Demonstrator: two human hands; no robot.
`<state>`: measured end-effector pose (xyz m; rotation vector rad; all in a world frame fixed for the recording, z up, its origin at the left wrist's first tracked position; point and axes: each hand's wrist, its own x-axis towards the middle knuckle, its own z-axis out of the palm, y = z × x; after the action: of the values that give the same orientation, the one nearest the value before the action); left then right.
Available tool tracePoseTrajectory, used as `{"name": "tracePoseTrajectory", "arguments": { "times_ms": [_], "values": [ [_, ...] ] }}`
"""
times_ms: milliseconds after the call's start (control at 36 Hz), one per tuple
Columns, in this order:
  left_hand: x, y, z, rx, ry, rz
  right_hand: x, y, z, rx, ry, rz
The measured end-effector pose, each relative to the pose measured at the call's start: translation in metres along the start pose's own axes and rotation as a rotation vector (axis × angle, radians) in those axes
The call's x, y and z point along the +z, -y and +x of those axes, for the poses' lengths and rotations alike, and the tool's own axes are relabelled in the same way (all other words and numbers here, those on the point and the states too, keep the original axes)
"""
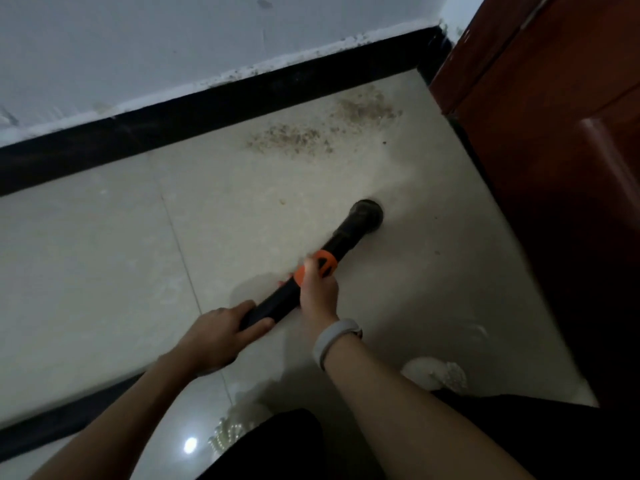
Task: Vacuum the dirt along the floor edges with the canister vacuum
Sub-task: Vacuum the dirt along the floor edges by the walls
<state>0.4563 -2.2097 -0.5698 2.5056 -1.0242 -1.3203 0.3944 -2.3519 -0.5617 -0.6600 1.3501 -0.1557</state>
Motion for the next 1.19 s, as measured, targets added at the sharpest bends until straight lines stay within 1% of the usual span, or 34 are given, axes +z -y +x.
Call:
{"name": "tracePoseTrajectory", "arguments": {
  "times_ms": [56,111,167,222,306,389,444,500,556,611,778,889,944,1000,1111,1139,1194],
  "values": [
    [0.004,-0.003,-0.004,0.038,0.053,0.047,-0.014,-0.012,-0.006,0.012,-0.063,0.064],
    [0.009,-0.007,-0.007,0.083,0.077,0.075,-0.030,-0.022,-0.012,0.017,-0.131,0.077],
    [0.014,-0.010,-0.009,0.143,0.077,0.083,-0.043,-0.029,-0.016,0.045,-0.180,0.112],
    [0.018,-0.010,-0.010,0.157,0.044,0.089,-0.049,-0.031,-0.016,0.049,-0.188,0.105],
    [0.017,-0.010,-0.013,0.092,-0.032,0.097,-0.035,-0.022,-0.010,-0.003,-0.138,0.023],
    [0.014,-0.002,-0.019,-0.006,-0.158,-0.017,-0.004,-0.010,-0.005,-0.059,-0.021,-0.078],
    [0.013,0.007,-0.026,-0.068,-0.253,-0.112,0.016,-0.006,-0.007,-0.050,0.082,-0.120],
    [0.015,0.018,-0.035,-0.131,-0.296,-0.162,0.029,-0.008,-0.014,-0.002,0.186,-0.179],
    [0.021,0.028,-0.046,-0.176,-0.307,-0.197,0.034,-0.014,-0.023,0.033,0.252,-0.237],
    [0.030,0.035,-0.058,-0.199,-0.299,-0.201,0.032,-0.026,-0.032,0.054,0.271,-0.239],
    [0.064,0.039,-0.096,-0.234,-0.145,-0.183,-0.007,-0.077,-0.055,0.103,0.199,-0.189],
    [0.075,0.047,-0.115,-0.265,-0.147,-0.192,-0.013,-0.095,-0.070,0.204,0.175,-0.086],
    [0.069,0.055,-0.120,-0.307,-0.187,-0.231,-0.003,-0.098,-0.074,0.239,0.178,-0.063],
    [0.056,0.065,-0.120,-0.348,-0.241,-0.246,0.015,-0.094,-0.077,0.235,0.209,-0.063],
    [0.022,0.073,-0.118,-0.375,-0.322,-0.173,0.046,-0.076,-0.079,0.221,0.304,-0.068],
    [0.016,0.071,-0.118,-0.378,-0.316,-0.166,0.048,-0.074,-0.080,0.215,0.316,-0.076],
    [0.009,0.067,-0.121,-0.392,-0.240,-0.203,0.044,-0.074,-0.083,0.230,0.316,-0.086]
  ]
}}
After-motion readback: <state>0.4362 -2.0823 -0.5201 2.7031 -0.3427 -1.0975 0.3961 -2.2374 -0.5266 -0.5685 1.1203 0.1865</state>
